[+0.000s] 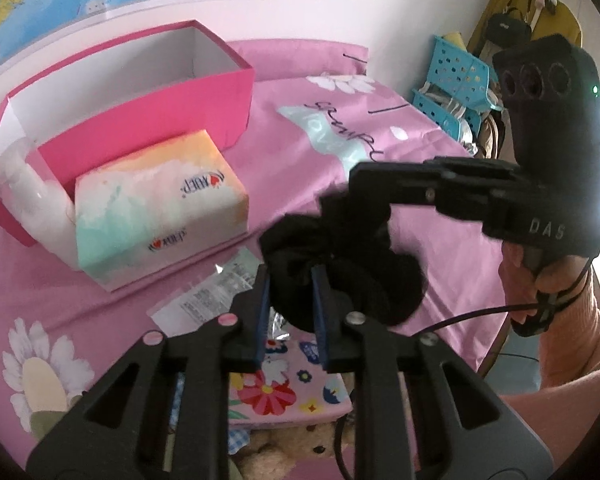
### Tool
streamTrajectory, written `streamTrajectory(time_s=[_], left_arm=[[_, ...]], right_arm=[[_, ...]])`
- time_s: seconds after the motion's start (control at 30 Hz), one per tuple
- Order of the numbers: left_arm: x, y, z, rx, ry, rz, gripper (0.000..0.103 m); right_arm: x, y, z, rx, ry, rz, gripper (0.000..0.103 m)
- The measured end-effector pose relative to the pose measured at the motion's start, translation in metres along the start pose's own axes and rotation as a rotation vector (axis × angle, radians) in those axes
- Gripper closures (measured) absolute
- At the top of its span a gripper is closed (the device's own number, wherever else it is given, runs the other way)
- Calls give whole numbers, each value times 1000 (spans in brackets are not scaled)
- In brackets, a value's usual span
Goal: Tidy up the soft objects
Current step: 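Lift the black scrunchie, carry it into the pink box, release it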
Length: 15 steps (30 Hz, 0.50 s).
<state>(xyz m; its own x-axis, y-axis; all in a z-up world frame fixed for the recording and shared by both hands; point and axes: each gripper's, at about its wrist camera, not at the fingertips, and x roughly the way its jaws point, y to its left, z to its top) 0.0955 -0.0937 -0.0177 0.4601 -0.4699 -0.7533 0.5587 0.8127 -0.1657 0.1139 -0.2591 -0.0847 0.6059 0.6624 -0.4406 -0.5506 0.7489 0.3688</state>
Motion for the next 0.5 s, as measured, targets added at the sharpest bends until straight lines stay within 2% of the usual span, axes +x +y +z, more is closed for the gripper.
streamTrajectory(time_s=[0.1, 0.17, 0.23, 0.3, 0.33, 0.37, 0.4, 0.43, 0.5], left_arm=[[-7, 2, 7, -11, -22, -11, 87], [-11, 0, 11, 7, -40, 14, 87], [-11, 0, 11, 29, -33, 12, 87], [-8, 1, 9, 21, -13, 6, 73], [-4, 2, 7, 16, 1, 9, 59], [0, 2, 5, 19, 17, 9, 52], [4, 3, 2, 21, 33, 6, 52], [10, 3, 0, 20, 55, -1, 52], [17, -2, -3, 37, 78, -17, 52]], right_arm=[[-6, 6, 14, -14, -42, 24, 99], [-8, 10, 23, -35, -56, 27, 99], [-4, 12, 28, -58, -27, -18, 96], [1, 2, 26, -28, 13, -44, 92], [4, -3, 22, -15, 35, -56, 78], [8, -8, 16, -5, 70, -78, 58], [14, -13, 10, 3, 108, -98, 48], [20, -18, 2, 13, 138, -110, 43], [34, -27, -12, 35, 204, -107, 43]])
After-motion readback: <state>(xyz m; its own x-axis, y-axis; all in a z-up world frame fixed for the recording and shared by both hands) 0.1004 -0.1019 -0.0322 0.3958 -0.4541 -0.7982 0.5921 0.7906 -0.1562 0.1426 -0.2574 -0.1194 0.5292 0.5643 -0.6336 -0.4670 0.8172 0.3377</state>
